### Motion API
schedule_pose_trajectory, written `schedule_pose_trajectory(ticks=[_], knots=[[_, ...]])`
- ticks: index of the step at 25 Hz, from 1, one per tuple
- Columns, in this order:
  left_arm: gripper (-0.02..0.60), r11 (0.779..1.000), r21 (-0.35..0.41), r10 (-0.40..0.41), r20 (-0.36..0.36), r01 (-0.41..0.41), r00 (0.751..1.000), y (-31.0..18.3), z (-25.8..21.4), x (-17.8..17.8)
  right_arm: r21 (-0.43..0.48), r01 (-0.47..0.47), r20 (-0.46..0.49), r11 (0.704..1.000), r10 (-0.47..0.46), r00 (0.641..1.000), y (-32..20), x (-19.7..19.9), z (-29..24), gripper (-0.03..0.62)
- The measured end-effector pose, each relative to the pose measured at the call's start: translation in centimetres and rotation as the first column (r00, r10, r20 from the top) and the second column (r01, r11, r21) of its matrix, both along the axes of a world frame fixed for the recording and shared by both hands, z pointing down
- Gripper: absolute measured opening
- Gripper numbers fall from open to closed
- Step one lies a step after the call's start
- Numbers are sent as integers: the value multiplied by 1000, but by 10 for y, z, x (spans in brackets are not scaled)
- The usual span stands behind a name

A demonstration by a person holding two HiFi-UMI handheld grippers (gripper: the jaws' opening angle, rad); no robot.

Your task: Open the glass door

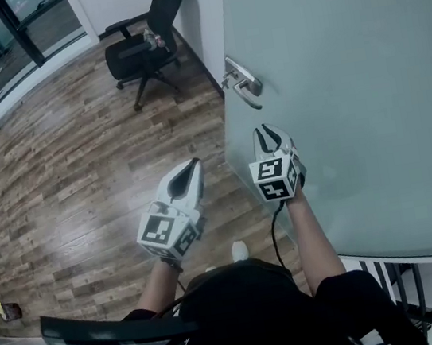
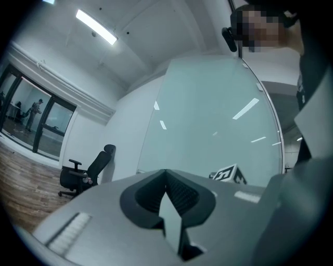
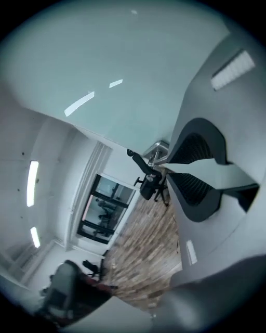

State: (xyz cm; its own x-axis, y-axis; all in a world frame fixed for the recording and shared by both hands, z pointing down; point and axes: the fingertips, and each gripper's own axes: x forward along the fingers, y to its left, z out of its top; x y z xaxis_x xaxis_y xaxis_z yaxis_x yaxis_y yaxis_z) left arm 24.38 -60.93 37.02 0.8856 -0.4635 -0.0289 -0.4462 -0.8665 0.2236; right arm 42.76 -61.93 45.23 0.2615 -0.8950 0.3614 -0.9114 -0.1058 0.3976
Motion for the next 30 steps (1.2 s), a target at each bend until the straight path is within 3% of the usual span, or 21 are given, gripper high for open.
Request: schedule_pose_trajectory(ticks=[4,11,17,30], knots=[[2,999,27,22,-18,-21,1000,6,-10,0,148,33,261,988,-71,963,29,-35,-36,3],[2,996,68,53,-29,-51,998,24,-15,2,337,4,456,942,-167,874,86,-66,-82,3],[2,998,50,35,-19,-34,999,27,-17,3,372,-43,482,927,-153,863,111,-69,-96,2],[0,998,66,16,-34,-14,999,24,-16,-14,354,-39,476,934,-144,868,121,-77,-95,2]])
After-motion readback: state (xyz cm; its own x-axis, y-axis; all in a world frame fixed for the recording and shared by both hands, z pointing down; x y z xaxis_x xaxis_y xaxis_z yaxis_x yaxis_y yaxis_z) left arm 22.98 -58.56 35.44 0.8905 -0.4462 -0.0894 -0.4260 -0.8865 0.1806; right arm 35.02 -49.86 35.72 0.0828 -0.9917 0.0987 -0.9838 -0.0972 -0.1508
